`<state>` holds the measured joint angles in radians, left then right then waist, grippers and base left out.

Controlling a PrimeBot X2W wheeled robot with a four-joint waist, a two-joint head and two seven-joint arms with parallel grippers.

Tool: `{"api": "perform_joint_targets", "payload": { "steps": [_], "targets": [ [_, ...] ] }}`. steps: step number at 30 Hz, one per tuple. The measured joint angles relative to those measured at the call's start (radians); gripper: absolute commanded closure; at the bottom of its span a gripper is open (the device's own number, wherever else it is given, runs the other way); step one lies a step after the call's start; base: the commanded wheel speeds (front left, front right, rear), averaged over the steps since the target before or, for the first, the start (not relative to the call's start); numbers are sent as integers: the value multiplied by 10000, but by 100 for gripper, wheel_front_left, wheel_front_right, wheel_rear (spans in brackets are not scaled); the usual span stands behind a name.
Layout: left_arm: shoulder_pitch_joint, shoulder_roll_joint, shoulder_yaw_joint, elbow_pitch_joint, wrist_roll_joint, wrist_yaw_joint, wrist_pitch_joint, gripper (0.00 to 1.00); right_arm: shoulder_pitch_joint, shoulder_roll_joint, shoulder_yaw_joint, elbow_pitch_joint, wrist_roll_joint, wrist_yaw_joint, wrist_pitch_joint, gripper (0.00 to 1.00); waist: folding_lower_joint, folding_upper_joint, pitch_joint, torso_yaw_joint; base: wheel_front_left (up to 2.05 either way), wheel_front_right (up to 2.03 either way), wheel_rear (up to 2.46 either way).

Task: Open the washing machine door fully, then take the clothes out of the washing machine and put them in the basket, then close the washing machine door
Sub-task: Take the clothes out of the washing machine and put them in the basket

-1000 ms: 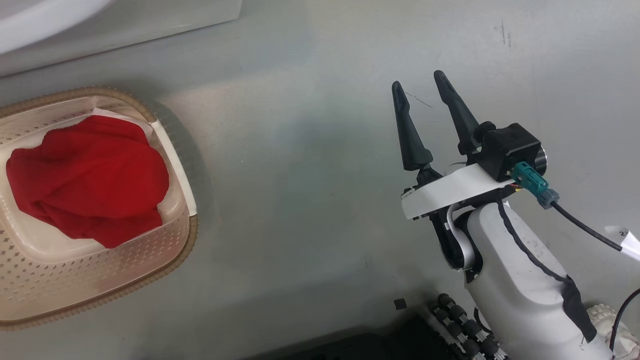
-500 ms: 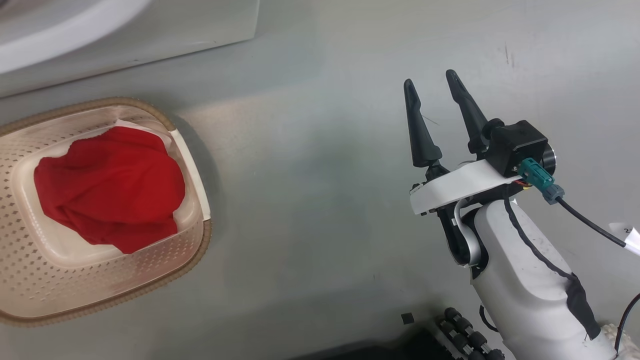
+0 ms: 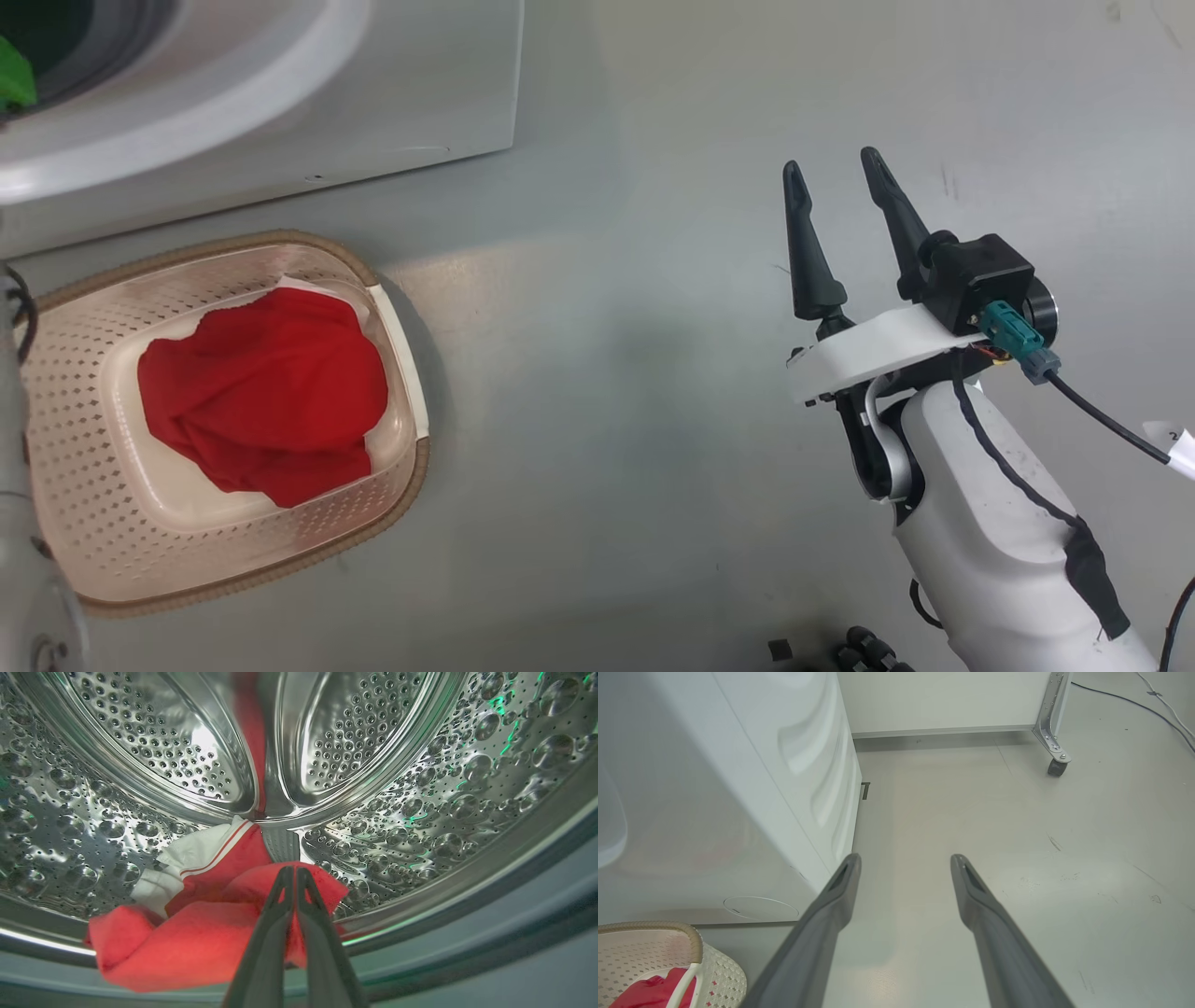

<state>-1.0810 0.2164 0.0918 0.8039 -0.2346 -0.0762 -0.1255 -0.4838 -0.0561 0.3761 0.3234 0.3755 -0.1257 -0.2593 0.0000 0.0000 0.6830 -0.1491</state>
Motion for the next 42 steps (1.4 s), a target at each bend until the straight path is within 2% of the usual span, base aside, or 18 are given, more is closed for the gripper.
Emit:
{"api": "perform_joint_targets", "payload": {
  "steps": [10,25,42],
  "targets": [
    [1419,-343,86,548,-290,-186,-1047,100,588,0,-299,407,-48,-2,0,0,0,0,-1122,232,0,0,0],
    [4077,-999,-213,972,-370,-395,-1233,100,1453,8,-552,796,-104,13,0,0,-1,0,-2884,571,0,0,0],
    [6831,-1538,-336,1507,-577,-435,-1237,100,2482,21,-936,1110,-119,257,0,0,-1,0,-4600,753,0,0,0]
  ]
}}
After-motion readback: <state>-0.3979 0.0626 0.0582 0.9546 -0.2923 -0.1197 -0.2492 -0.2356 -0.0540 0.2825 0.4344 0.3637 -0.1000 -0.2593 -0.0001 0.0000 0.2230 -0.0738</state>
